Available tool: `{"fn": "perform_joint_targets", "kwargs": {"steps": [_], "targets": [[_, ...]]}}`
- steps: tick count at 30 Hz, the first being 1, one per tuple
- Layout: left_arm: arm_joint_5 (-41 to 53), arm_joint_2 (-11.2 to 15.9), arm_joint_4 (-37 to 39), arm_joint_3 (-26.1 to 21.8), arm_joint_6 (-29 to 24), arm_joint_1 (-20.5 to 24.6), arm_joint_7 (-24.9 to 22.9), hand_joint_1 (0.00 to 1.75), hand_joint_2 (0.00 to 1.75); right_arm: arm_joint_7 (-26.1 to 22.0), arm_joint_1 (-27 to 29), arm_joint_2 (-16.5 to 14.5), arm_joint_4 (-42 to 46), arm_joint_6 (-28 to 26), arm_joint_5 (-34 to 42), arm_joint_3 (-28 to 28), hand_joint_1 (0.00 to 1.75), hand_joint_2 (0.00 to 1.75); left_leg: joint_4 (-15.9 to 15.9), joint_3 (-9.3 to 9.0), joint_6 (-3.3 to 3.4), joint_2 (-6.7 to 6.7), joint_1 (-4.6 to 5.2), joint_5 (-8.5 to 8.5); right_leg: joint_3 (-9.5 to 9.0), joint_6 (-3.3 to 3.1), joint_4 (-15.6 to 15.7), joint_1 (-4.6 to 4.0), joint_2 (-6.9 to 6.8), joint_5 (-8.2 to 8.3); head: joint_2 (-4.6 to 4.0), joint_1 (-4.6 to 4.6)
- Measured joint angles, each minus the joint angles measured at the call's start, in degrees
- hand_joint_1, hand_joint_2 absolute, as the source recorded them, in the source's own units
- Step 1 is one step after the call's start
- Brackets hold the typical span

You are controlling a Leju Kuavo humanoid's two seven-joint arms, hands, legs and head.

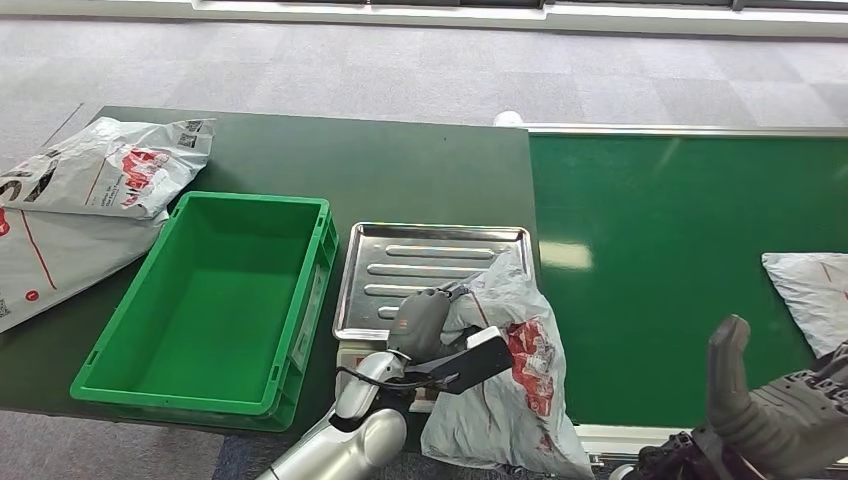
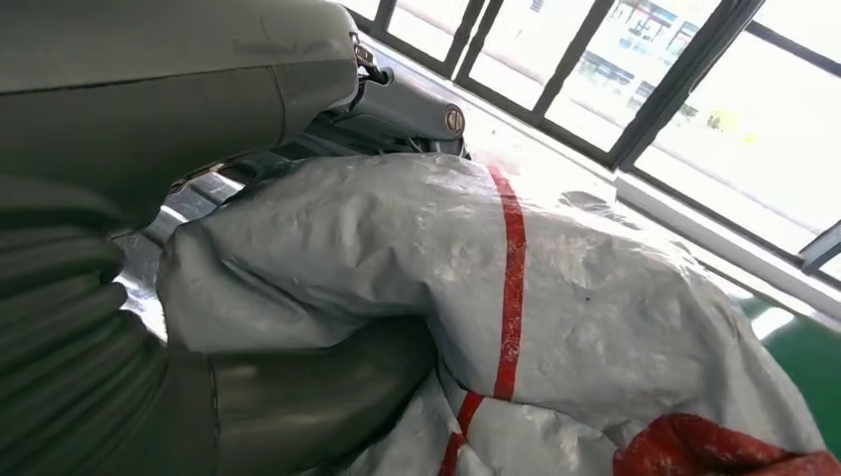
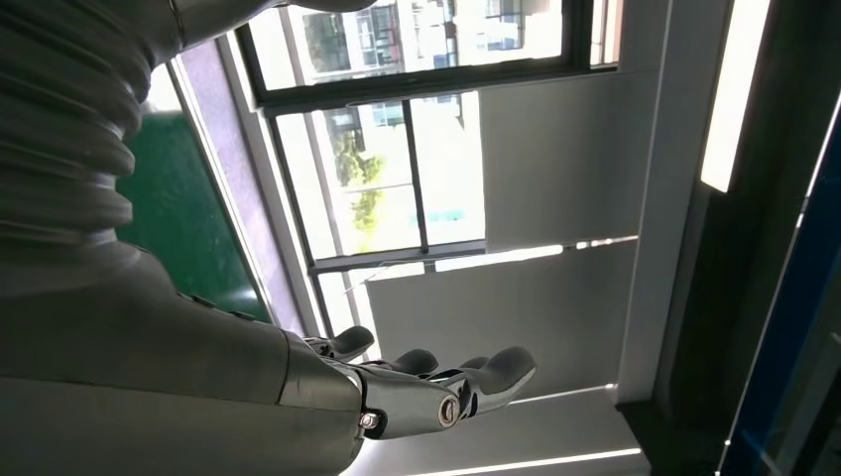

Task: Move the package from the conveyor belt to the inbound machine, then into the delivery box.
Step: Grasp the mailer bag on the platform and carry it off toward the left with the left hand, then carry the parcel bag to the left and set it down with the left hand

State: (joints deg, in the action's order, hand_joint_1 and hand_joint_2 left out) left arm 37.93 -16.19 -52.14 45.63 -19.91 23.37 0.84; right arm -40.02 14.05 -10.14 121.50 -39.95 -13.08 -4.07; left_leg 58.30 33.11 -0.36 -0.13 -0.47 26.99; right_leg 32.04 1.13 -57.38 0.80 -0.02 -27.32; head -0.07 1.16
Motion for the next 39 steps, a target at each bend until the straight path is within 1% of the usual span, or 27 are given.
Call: {"fn": "perform_joint_targets", "kwargs": {"steps": [6, 11, 15, 19, 22, 25, 27, 29, 32, 34, 37, 39], "targets": [[-4.31, 1.64, -7.53, -1.78, -0.04, -2.61, 2.99, 1.75, 1.75, 0.00, -0.07, -0.58, 0.01, 0.00, -0.11, 0.76, 0.00, 1.75, 0.00, 0.15, 0.00, 0.00, 0.00, 0.00, 0.14, 0.00, 0.00, 0.00, 0.00, 0.00, 0.00, 0.00], [-5.61, 3.26, -14.23, -4.11, -0.63, -4.13, 3.72, 1.75, 1.75, 0.00, 0.21, -1.25, 0.20, 0.00, -0.19, 1.97, 0.00, 1.75, 0.00, 0.17, 0.00, 0.00, 0.00, 0.00, 0.18, 0.00, 0.00, 0.00, 0.00, 0.00, 0.00, 0.01], [-4.81, 4.65, -19.14, -6.41, -1.29, -4.93, 2.97, 1.75, 1.75, 0.00, 0.89, -1.80, 0.93, 0.00, -0.43, 2.91, 0.00, 1.75, 0.00, 0.17, -0.02, 0.00, 0.00, -0.01, 0.19, 0.00, -0.01, 0.00, 0.00, 0.00, 0.00, 0.01], [-3.68, 5.74, -22.07, -8.00, -1.52, -5.25, 2.13, 1.75, 1.75, 0.00, 1.18, -2.07, 1.40, 0.00, -0.54, 3.50, 0.00, 1.75, 0.00, 0.18, -0.03, -0.01, 0.00, -0.02, 0.19, 0.00, -0.01, 0.00, -0.01, 0.00, 0.00, 0.02], [0.89, 6.48, -24.03, -10.08, -2.19, -5.38, -1.16, 1.75, 1.75, 0.00, 1.82, -2.18, 1.84, 0.00, -0.38, 3.97, 0.00, 1.75, 0.00, 0.19, -0.03, 0.00, 0.00, -0.02, 0.20, 0.00, -0.01, 0.00, 0.01, 0.00, 0.00, 0.01], [6.81, 7.61, -26.39, -15.10, -1.31, -4.97, -4.95, 1.75, 1.75, 0.00, 2.66, -2.17, 2.10, 0.00, -0.26, 4.28, 0.00, 1.75, 0.00, 0.18, -0.06, 0.02, -0.01, -0.04, 0.23, -0.01, -0.03, -0.01, 0.05, 0.00, 0.00, 0.01], [8.69, 8.40, -27.50, -19.68, 0.34, -4.28, -5.78, 1.75, 1.75, 0.00, 3.04, -2.17, 2.20, 0.00, -0.20, 4.33, 0.00, 1.75, 0.00, 0.18, -0.11, 0.04, -0.02, -0.07, 0.26, -0.01, -0.07, -0.01, 0.07, 0.01, 0.00, 0.02], [9.06, 9.01, -28.08, -24.00, 1.51, -3.58, -5.87, 1.75, 1.75, 0.00, 3.17, -2.17, 2.27, 0.00, -0.14, 4.34, 0.00, 1.75, 0.00, 0.18, -0.14, 0.04, -0.02, -0.10, 0.28, -0.02, -0.11, -0.01, 0.08, 0.01, 0.00, 0.02], [8.43, 9.93, -28.21, -28.80, 1.95, -2.74, -5.38, 1.75, 1.75, 0.00, 3.23, -2.17, 2.33, -0.01, -0.05, 4.44, 0.00, 1.75, 0.00, 0.20, -0.18, 0.01, -0.03, -0.13, 0.28, -0.02, -0.14, -0.02, 0.06, 0.01, 0.00, 0.02], [7.05, 11.20, -27.87, -32.58, 1.81, -2.00, -4.50, 1.75, 1.75, -0.01, 3.38, -2.17, 2.42, -0.01, 0.19, 4.78, 0.00, 1.75, -0.01, 0.21, -0.19, 0.11, -0.04, -0.13, 0.33, -0.08, -0.16, -0.03, 0.15, 0.05, 0.00, 0.02], [5.53, 13.34, -27.13, -40.32, 1.61, -0.90, -3.32, 1.75, 1.75, 0.00, 4.19, -2.14, 2.78, -0.05, 0.70, 5.56, 0.00, 1.75, -0.02, 0.18, -0.21, 0.44, -0.05, -0.12, 0.49, -0.19, -0.17, -0.04, 0.43, 0.12, 0.00, 0.02], [5.41, 14.39, -26.77, -43.82, 1.63, -0.71, -2.85, 1.75, 1.75, -0.01, 4.60, -2.09, 3.03, -0.07, 0.95, 5.87, 0.00, 1.75, -0.02, 0.21, -0.22, 0.38, -0.07, -0.14, 0.52, -0.24, -0.17, -0.09, 0.36, 0.12, 0.00, 0.02]]}}
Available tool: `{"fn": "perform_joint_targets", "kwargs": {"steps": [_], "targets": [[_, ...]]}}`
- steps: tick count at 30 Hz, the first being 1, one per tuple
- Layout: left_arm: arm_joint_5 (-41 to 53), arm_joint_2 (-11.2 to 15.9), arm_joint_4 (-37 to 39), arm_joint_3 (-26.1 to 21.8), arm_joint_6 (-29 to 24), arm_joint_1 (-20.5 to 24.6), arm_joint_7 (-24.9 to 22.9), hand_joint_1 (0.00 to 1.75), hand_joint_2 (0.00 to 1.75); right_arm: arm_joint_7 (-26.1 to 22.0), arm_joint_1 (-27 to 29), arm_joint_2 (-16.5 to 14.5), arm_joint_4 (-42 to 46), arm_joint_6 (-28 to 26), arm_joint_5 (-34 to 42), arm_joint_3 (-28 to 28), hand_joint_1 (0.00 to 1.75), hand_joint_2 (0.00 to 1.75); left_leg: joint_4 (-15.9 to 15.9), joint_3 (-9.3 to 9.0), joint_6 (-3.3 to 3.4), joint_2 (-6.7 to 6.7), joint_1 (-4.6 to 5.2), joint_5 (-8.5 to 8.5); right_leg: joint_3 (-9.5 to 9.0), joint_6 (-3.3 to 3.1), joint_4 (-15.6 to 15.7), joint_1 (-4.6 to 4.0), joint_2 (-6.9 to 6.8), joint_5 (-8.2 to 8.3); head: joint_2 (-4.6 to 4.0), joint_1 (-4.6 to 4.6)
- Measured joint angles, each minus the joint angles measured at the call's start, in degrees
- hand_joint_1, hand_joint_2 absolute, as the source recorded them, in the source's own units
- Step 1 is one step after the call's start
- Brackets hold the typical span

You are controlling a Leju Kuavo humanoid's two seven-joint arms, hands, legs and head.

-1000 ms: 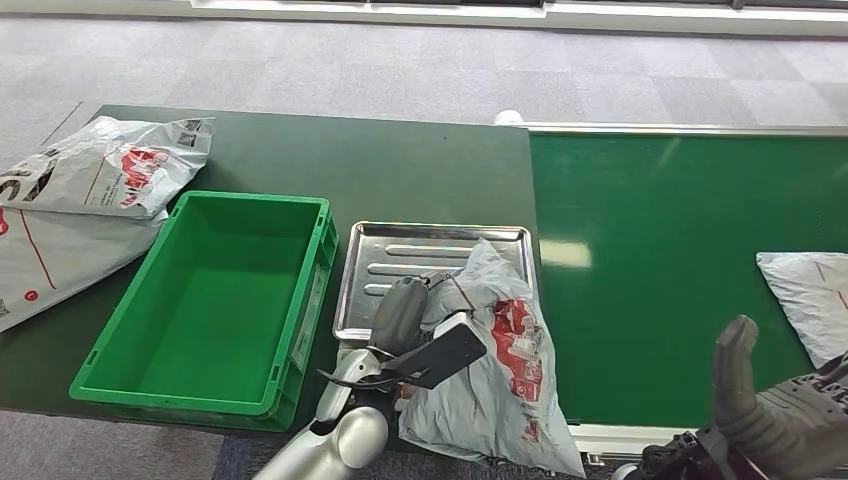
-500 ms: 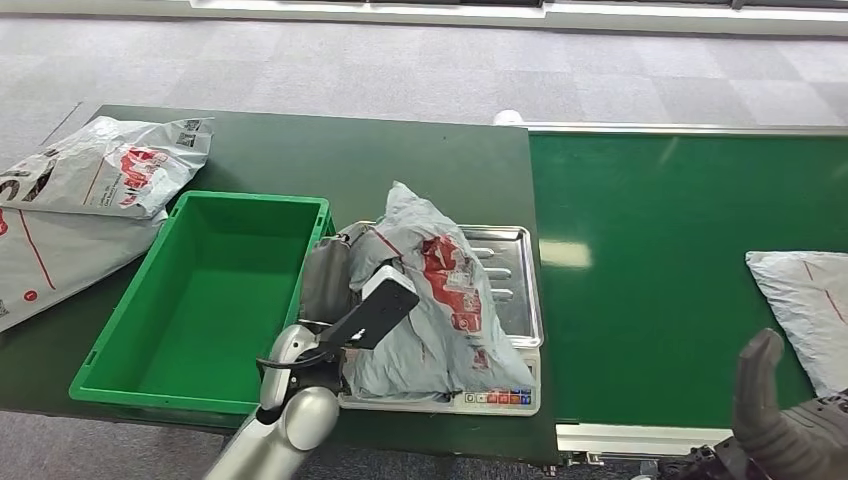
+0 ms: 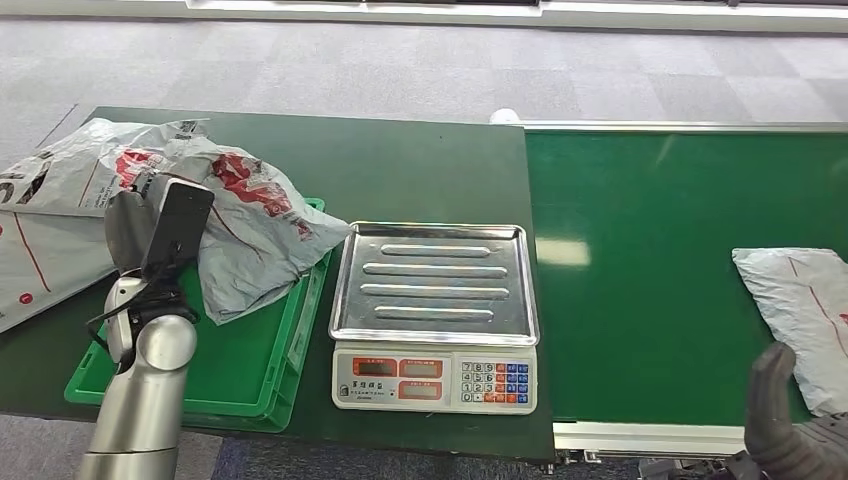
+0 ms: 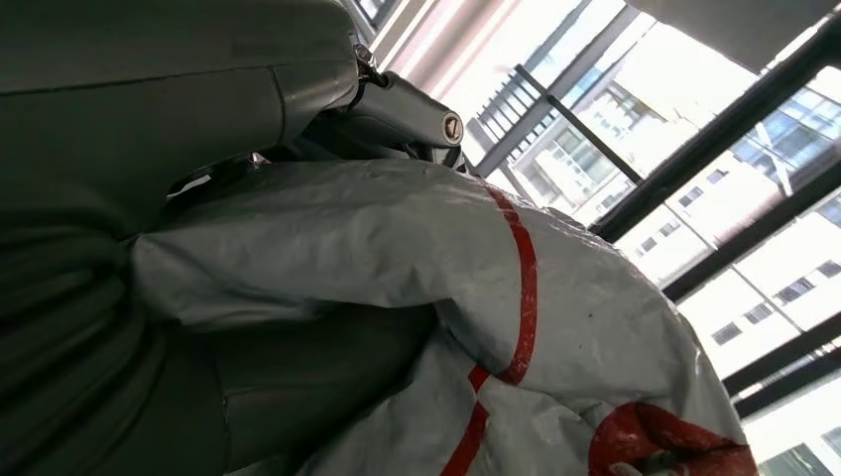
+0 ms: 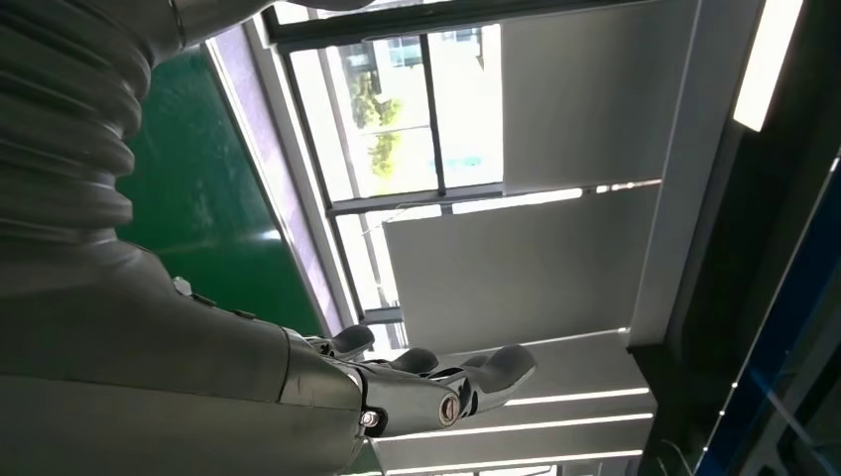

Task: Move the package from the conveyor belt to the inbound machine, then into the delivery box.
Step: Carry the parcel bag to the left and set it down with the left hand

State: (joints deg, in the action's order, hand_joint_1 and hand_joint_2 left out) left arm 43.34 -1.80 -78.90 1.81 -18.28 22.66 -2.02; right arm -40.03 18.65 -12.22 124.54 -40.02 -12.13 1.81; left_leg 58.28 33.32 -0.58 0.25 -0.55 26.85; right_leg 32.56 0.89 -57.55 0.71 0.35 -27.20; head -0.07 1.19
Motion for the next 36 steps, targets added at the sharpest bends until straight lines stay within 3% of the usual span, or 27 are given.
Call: {"fn": "perform_joint_targets", "kwargs": {"steps": [4, 8, 14, 21, 30, 33, 36], "targets": [[0.33, 1.03, 0.55, -3.47, 0.20, 0.01, 0.15, 0.16, 1.75, -0.01, 0.21, 0.04, 0.14, 0.00, 0.08, 0.47, 0.00, 1.75, 0.00, 0.09, -0.03, -0.23, -0.04, -0.03, -0.04, -0.03, 0.00, -0.04, -0.20, -0.02, 0.00, -0.01], [1.58, 1.42, 0.96, -5.04, 0.93, -0.01, -0.72, 0.00, 1.75, -0.01, 0.38, 0.05, 0.15, 0.00, -0.10, 0.83, 0.00, 1.75, 0.01, 0.10, -0.02, -0.21, -0.01, -0.03, -0.04, -0.03, 0.01, -0.01, -0.17, -0.02, 0.00, -0.01], [2.55, 2.01, 1.69, -6.58, 2.43, -1.28, -0.16, 0.00, 1.75, 0.00, 2.15, 0.49, 0.16, 0.00, 0.26, 0.88, 0.00, 1.75, 0.00, 0.10, -0.03, -0.22, -0.01, -0.02, -0.03, -0.03, 0.01, -0.03, -0.18, -0.02, 0.00, -0.01], [-1.21, 2.26, -0.13, -7.44, 5.31, -6.06, 3.32, 0.00, 1.75, 0.01, 4.51, 1.68, 0.14, 0.00, 0.80, 0.88, 0.00, 1.75, -0.02, 0.14, -0.04, -0.21, -0.02, -0.01, 0.02, -0.06, 0.01, -0.04, -0.17, -0.05, 0.00, -0.01], [-3.09, 2.34, -2.05, -7.47, 7.29, -7.68, 4.03, 0.00, 1.75, 0.01, 5.37, 2.23, 0.11, 0.01, 0.85, 0.88, 0.00, 1.75, -0.02, 0.08, -0.03, -0.22, -0.01, -0.02, -0.06, -0.06, 0.01, -0.03, -0.19, -0.04, 0.00, -0.01], [-10.35, 2.49, -5.10, -7.47, 8.67, -11.26, 7.76, 0.00, 1.75, 0.01, 6.37, 2.58, -0.02, 0.02, 1.43, 0.88, 0.00, 1.75, -0.03, 0.06, -0.06, -0.16, -0.01, 0.01, -0.08, -0.07, 0.00, -0.03, -0.13, -0.05, 0.00, -0.01], [-21.24, 3.32, -11.39, -7.36, 11.34, -18.63, 11.88, 0.00, 1.75, 0.01, 8.40, 3.46, -0.30, 0.01, 2.87, 0.89, 0.00, 1.75, -0.05, -0.01, -0.10, -0.02, -0.01, 0.19, -0.08, -0.10, 0.01, -0.02, -0.01, -0.19, 0.00, -0.01]]}}
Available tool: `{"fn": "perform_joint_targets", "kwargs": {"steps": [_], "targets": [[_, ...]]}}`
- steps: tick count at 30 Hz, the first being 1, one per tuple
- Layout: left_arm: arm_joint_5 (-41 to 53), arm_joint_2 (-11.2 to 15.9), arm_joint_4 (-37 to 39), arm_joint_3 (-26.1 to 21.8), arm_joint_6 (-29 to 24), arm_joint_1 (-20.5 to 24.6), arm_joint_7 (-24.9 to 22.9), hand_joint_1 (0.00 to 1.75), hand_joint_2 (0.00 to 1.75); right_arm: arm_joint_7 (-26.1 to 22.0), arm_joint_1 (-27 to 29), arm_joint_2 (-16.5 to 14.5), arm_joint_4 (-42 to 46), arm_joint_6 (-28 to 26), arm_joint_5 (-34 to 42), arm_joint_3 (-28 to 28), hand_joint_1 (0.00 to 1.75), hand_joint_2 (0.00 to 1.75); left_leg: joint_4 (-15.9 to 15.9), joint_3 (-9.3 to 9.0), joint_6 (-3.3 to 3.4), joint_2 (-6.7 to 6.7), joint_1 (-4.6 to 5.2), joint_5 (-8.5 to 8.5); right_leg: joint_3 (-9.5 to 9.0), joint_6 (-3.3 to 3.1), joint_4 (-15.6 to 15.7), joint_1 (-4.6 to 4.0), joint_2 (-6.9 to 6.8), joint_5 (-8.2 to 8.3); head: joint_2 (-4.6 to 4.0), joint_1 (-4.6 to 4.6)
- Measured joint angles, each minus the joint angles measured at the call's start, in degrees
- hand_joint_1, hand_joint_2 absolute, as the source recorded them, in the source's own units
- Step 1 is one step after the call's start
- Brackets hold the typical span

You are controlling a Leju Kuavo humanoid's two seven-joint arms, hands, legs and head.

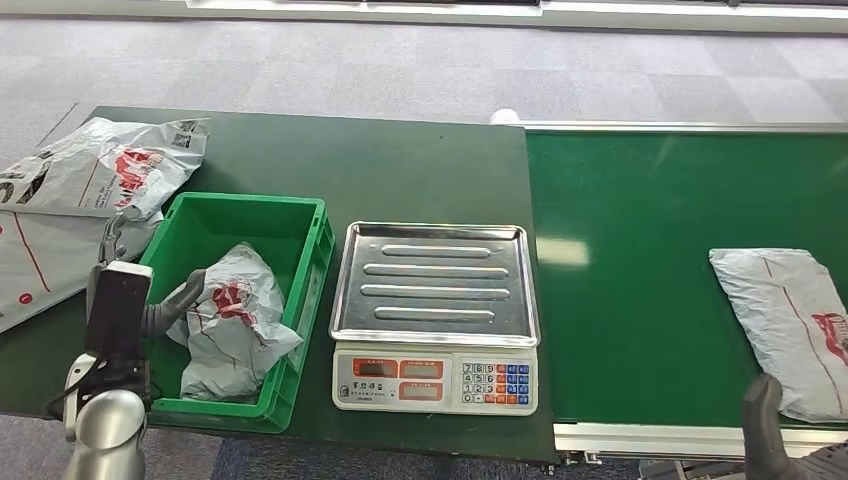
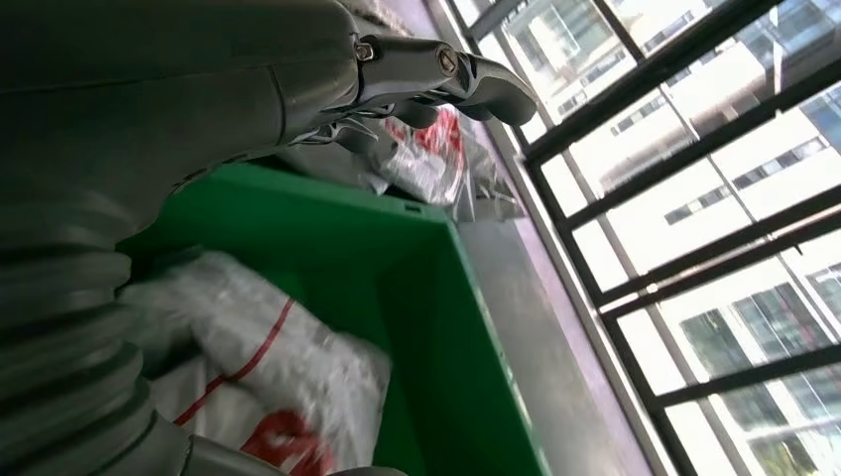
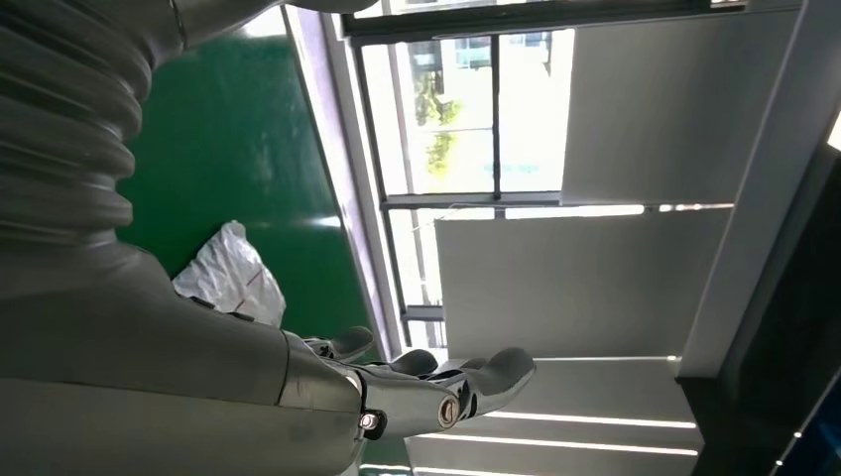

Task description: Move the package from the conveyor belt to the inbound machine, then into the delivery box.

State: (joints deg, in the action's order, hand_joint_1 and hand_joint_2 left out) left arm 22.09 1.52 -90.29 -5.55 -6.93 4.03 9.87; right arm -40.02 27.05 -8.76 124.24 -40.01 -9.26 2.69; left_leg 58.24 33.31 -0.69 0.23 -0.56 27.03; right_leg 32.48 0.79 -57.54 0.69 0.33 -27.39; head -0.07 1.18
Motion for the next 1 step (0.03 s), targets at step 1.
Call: {"fn": "perform_joint_targets", "kwargs": {"steps": [1], "targets": [[-1.88, 0.21, -1.31, 0.04, 0.73, -1.46, 0.54, 0.00, 1.75, 0.00, 0.38, 0.18, -0.06, 0.00, 0.23, 0.00, 0.00, 1.75, 0.00, -0.02, -0.01, 0.03, 0.00, 0.04, 0.00, 0.00, 0.00, 0.00, 0.03, -0.04, 0.00, 0.00]]}}
